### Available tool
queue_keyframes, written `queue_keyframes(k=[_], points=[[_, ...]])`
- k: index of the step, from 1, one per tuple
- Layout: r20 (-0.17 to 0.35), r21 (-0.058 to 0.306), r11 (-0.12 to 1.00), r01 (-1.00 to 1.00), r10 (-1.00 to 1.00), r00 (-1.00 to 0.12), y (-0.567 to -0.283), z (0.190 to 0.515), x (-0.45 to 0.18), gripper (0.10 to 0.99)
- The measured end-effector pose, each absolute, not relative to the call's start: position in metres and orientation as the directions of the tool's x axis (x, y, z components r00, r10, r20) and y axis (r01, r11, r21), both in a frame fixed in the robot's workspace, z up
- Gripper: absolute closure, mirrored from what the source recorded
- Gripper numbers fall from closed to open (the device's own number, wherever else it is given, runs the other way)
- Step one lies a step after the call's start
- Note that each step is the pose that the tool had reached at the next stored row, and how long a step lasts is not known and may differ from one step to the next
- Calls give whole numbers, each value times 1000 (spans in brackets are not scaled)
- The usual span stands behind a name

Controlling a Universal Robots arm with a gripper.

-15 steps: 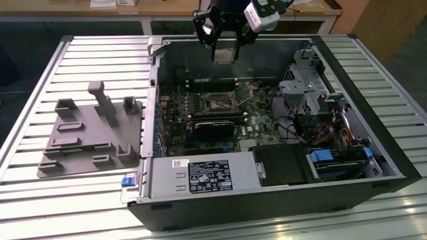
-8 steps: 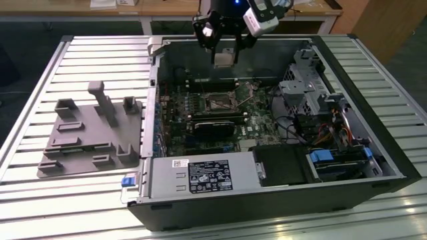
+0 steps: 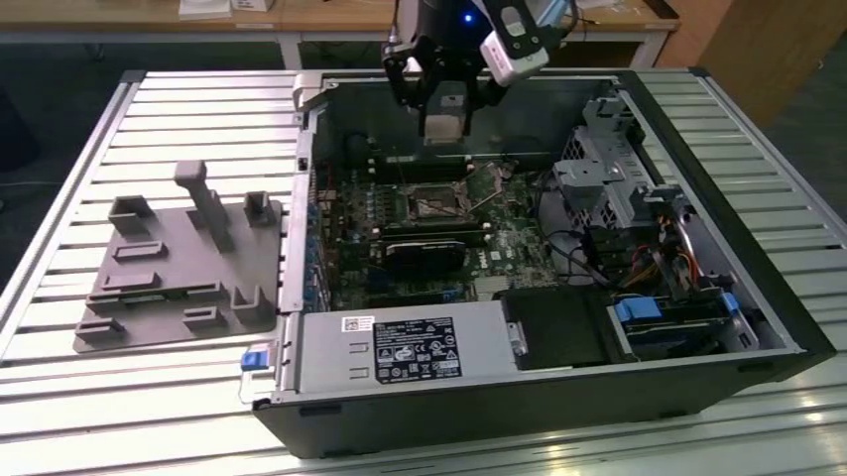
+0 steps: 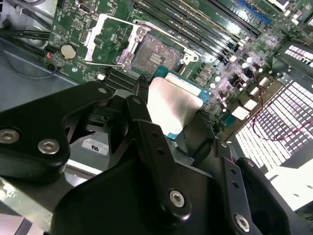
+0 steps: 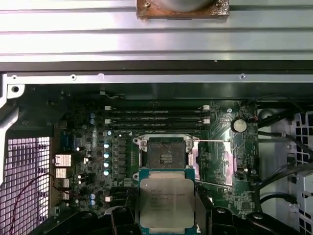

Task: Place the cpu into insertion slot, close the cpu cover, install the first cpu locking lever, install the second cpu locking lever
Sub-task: 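Place the cpu into insertion slot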

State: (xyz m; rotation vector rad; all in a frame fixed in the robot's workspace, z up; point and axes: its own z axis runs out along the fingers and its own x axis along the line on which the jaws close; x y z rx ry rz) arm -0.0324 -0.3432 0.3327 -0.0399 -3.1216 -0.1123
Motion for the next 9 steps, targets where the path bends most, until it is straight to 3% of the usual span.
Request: queue_keyframes(k=[9], points=[[18, 66, 997, 26, 24, -1000, -343, 316, -32, 553]])
